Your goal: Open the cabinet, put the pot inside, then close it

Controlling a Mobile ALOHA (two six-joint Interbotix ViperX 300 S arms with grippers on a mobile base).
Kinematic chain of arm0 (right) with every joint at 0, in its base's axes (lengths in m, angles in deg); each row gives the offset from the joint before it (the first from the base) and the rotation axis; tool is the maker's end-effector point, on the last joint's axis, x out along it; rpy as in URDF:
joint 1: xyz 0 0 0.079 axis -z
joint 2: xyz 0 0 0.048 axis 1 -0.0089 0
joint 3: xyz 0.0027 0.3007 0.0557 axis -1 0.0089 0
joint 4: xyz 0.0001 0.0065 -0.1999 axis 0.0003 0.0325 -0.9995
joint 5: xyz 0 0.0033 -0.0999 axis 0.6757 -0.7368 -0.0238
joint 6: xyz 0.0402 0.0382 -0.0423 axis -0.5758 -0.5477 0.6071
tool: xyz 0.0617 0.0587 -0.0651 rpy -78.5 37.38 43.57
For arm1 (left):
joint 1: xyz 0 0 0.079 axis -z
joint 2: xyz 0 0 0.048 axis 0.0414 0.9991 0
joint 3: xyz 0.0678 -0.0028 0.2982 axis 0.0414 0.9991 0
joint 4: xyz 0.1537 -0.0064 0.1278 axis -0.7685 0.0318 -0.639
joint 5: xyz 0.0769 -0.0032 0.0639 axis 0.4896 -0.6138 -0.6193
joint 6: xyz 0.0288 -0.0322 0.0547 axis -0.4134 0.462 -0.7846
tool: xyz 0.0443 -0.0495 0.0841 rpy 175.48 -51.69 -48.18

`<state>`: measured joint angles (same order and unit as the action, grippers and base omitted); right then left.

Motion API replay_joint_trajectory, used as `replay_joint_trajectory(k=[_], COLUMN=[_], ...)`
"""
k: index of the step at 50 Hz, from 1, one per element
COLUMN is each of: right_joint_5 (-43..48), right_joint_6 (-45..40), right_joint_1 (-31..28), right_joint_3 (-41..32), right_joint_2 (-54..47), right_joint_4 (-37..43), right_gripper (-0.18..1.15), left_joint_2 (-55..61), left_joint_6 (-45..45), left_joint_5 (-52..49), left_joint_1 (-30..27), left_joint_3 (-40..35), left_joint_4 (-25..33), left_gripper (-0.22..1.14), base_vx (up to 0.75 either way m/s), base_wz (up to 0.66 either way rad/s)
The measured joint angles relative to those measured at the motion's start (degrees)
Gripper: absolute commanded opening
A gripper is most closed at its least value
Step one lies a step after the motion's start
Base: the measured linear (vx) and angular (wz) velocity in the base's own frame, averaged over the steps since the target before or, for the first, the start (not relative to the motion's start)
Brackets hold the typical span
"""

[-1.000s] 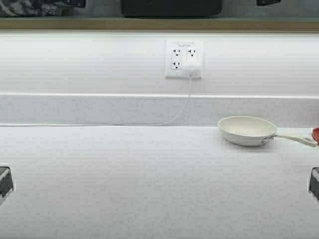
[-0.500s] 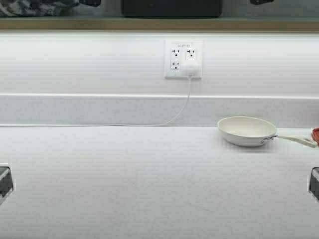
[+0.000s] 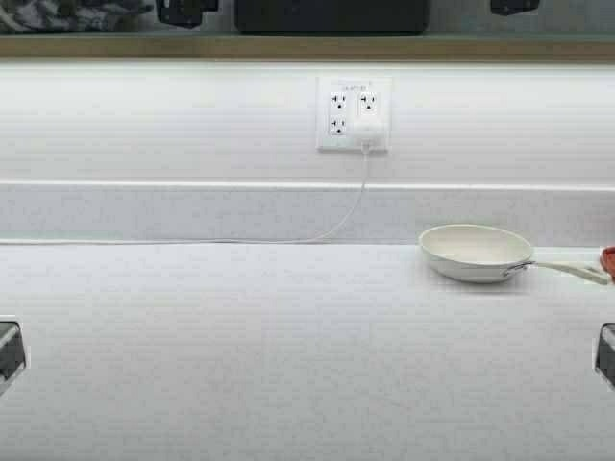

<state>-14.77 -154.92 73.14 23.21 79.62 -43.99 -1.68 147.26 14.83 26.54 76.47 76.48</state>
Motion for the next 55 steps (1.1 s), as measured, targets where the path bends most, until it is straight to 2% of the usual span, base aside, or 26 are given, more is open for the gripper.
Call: replay_joint_trajectory(k=[10,15,19,23,26,28,29,31,34,37,45,55], right_joint_5=[0.1,1.1,1.4,1.4,1.0,0.3,-0.1,-1.1,-2.6,-4.4,-9.7,-24.6], right_joint_6=[0.0,0.4,1.6,4.7,8.8,11.4,12.7,15.8,20.3,25.0,35.0,45.4], right_joint_1=[0.0,0.0,-0.3,-0.8,-1.2,-1.7,-1.8,-2.3,-2.8,-3.2,-4.0,-3.9], right_joint_3=[4.3,7.7,9.8,10.9,11.3,11.3,11.3,11.3,11.3,11.3,10.6,7.1], right_joint_2=[3.4,6.5,9.4,11.5,12.9,13.6,14.0,14.5,15.2,15.8,18.0,20.7], right_joint_4=[-0.1,-0.4,-1.0,-2.2,-3.7,-4.4,-4.7,-5.4,-5.6,-5.7,-6.5,-9.6], right_gripper=[1.0,0.93,0.72,0.38,0.1,-0.03,-0.06,-0.04,0.06,0.11,0.08,0.08], left_joint_2=[-4.5,-7.4,-9.6,-11.7,-12.7,-13.4,-13.7,-14.4,-15.6,-16.4,-18.5,-20.8], left_joint_6=[0.0,-0.4,-1.3,-4.1,-7.4,-10.0,-11.3,-14.1,-19.2,-23.9,-35.7,-47.3], left_joint_5=[3.6,4.7,5.1,5.1,5.0,4.4,4.1,3.1,0.1,-3.2,-12.6,-21.6], left_joint_1=[-0.4,-0.2,-0.4,-0.3,-0.3,-0.2,-0.1,-0.1,-0.1,-0.1,-0.1,0.0], left_joint_3=[7.4,11.3,13.6,15.6,16.3,16.5,16.5,16.5,16.4,16.2,13.9,12.0], left_joint_4=[0.3,0.3,-0.3,-1.6,-2.9,-3.9,-4.0,-4.5,-4.7,-4.7,-4.7,-4.6], left_gripper=[1.01,0.88,0.52,0.08,-0.12,-0.11,-0.07,0.0,0.08,0.06,0.04,0.04], base_vx=[-0.01,-0.03,-0.05,-0.08,-0.1,-0.12,-0.13,-0.14,-0.15,-0.15,-0.15,-0.15], base_wz=[0.0,0.01,0.01,0.0,-0.01,-0.01,-0.01,-0.01,0.0,0.0,-0.02,-0.04])
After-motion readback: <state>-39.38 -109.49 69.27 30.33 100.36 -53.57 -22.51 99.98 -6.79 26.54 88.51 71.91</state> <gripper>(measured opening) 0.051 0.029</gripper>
